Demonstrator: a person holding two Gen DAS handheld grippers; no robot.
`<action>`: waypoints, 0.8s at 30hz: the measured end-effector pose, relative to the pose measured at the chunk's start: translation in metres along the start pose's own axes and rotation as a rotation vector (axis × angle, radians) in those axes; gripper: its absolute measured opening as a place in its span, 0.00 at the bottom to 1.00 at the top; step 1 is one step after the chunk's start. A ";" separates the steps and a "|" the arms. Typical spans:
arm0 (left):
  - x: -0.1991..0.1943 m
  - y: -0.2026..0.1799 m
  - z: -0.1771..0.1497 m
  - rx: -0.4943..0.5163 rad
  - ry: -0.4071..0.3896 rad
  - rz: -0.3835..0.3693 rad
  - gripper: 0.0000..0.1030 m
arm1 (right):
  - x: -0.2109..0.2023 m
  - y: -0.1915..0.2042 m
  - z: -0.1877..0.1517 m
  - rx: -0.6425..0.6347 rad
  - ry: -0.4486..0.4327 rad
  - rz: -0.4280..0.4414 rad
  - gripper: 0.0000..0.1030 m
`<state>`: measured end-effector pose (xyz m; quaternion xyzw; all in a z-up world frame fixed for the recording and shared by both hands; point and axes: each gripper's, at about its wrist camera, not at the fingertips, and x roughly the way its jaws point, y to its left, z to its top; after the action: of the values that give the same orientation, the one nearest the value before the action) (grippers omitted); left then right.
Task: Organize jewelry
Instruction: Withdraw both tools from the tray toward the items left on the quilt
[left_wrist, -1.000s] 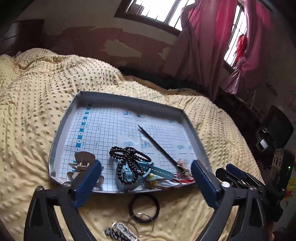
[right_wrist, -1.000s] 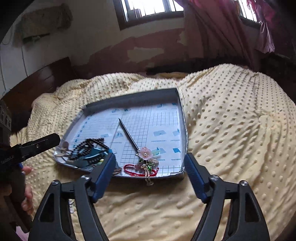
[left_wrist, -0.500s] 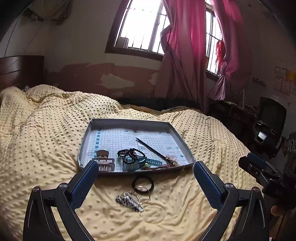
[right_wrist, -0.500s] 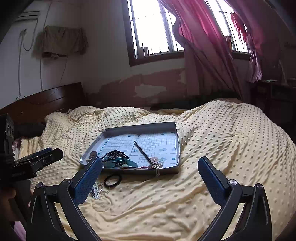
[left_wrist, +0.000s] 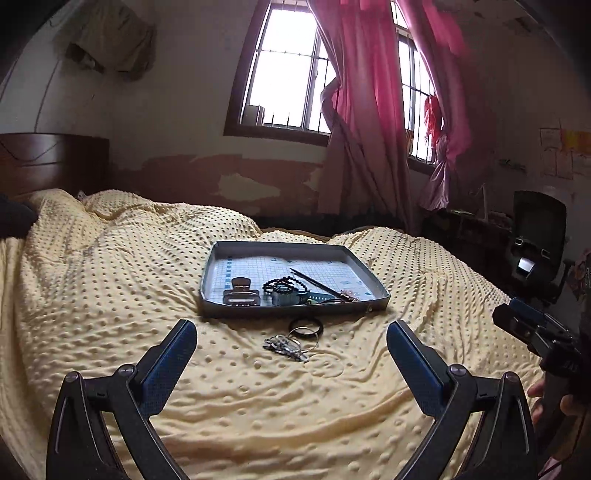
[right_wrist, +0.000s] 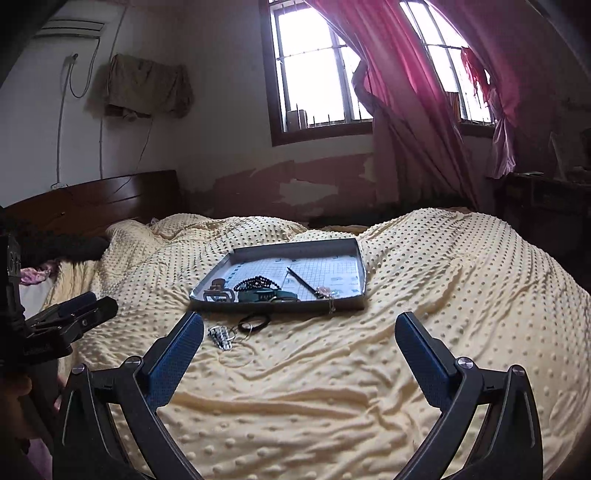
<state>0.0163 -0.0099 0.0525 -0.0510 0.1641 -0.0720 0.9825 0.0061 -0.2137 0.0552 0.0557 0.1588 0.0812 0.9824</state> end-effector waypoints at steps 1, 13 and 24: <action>-0.003 0.001 -0.003 0.007 -0.002 0.007 1.00 | -0.002 -0.001 -0.005 0.010 0.003 -0.005 0.99; 0.013 0.029 -0.040 -0.015 0.112 0.031 1.00 | 0.015 -0.007 -0.055 0.059 0.173 -0.005 0.99; 0.044 0.049 -0.047 -0.065 0.175 0.015 1.00 | 0.046 -0.011 -0.071 0.079 0.278 0.013 0.99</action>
<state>0.0486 0.0282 -0.0115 -0.0749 0.2522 -0.0634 0.9627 0.0277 -0.2103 -0.0268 0.0836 0.2959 0.0883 0.9475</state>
